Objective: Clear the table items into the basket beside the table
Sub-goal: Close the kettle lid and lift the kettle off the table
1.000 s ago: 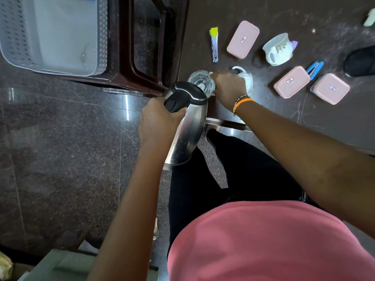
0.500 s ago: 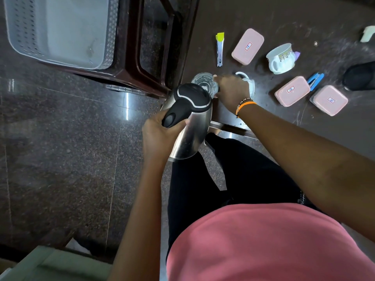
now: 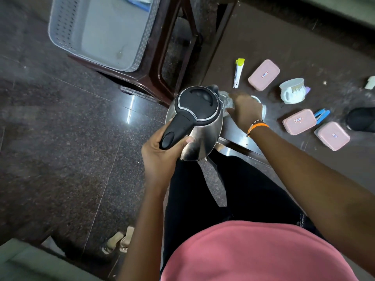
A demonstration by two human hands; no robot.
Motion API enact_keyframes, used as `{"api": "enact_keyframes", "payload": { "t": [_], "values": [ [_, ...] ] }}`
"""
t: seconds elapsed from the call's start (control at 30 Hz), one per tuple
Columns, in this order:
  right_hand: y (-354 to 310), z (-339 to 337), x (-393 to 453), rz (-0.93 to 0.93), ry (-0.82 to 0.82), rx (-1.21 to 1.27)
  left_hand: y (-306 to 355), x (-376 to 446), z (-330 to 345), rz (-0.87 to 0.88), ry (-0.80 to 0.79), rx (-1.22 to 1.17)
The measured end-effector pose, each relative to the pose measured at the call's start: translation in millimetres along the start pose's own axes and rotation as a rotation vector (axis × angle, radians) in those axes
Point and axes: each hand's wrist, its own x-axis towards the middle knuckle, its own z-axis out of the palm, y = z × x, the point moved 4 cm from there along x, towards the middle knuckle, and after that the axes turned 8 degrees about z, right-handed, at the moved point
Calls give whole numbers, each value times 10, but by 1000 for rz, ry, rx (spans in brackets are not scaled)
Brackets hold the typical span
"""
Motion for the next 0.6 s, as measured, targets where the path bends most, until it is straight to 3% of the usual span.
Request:
{"api": "enact_keyframes", "payload": {
  "t": [0.2, 0.6],
  "values": [
    [-593, -322, 7, -10, 103, 254, 293, 243, -371, 73, 225, -174],
    [-2022, -926, 602, 16, 108, 597, 932, 1549, -1370, 362, 415, -243]
  ]
}}
